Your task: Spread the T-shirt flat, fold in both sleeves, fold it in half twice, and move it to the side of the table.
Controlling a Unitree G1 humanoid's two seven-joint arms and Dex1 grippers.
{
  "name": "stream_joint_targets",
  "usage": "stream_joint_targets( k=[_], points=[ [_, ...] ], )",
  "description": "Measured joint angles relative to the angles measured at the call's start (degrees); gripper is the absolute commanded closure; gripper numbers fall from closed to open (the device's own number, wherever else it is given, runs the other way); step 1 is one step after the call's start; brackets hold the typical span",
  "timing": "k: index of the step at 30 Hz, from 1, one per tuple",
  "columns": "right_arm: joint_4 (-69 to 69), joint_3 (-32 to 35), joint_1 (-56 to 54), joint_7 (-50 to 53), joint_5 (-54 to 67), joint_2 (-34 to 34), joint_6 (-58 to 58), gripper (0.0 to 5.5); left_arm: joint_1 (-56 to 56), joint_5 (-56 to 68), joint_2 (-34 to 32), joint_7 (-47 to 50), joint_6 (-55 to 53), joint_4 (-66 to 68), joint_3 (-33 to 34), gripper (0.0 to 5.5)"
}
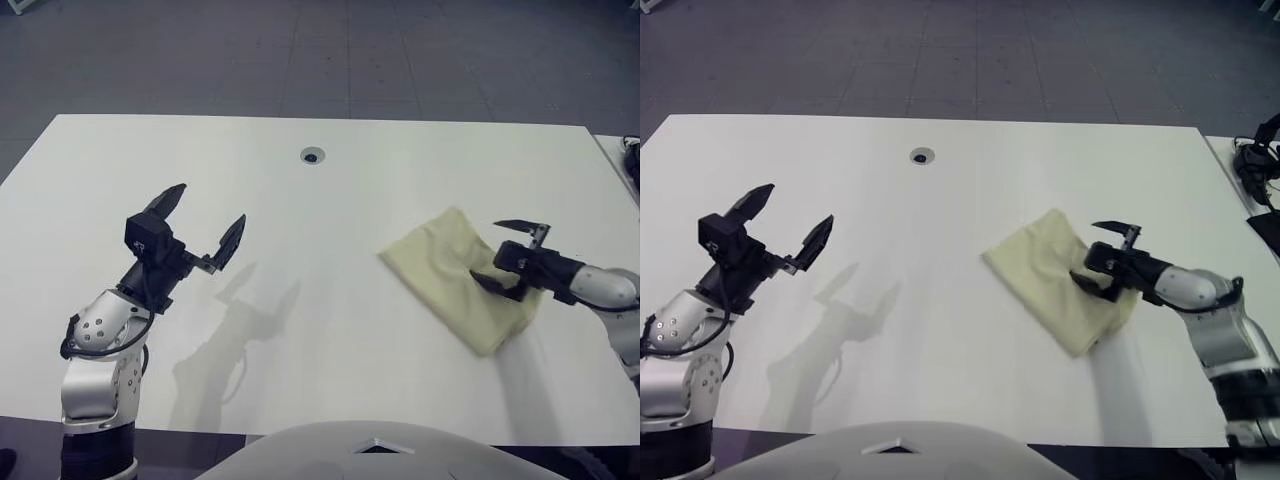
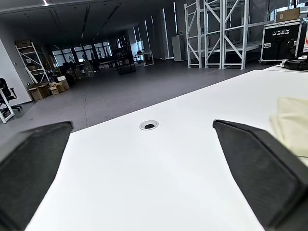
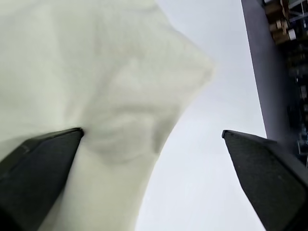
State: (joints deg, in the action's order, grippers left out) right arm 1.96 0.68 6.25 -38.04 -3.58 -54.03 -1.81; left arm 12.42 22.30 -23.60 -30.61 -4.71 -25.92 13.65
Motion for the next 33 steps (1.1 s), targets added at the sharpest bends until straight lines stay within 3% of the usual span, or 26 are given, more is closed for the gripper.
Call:
stream_joint_targets(
  k=[9,13,19,25,33],
  points=[
    [-20.72,12.27,16.53,12.61,11.89,14.80,26.10,0.10,5.45,1.82,1.62,2.38,-0.22,-6.72,-0.34,0.12],
    [-28.06,13.69,20.04,19.99,14.38,23.28,34.00,0.10,8.03,2.58,2.86,3.91,-0.28,-9.22,-0.29,0.12],
    [-36.06,8.83,26.21,27.31,13.66,31.71,35.29,0.10,8.41,2.69,3.50,4.30,-0.40,-9.98,-1.81,0.12],
    [-37.29,5.69,28.73,31.17,11.28,35.47,33.44,0.10,8.71,2.67,4.65,4.59,-0.35,-9.87,-2.59,0.12],
    [-34.07,9.83,26.72,35.54,8.64,39.71,23.93,0.10,8.29,2.63,5.04,4.38,0.76,-8.50,-3.17,0.12]
  ],
)
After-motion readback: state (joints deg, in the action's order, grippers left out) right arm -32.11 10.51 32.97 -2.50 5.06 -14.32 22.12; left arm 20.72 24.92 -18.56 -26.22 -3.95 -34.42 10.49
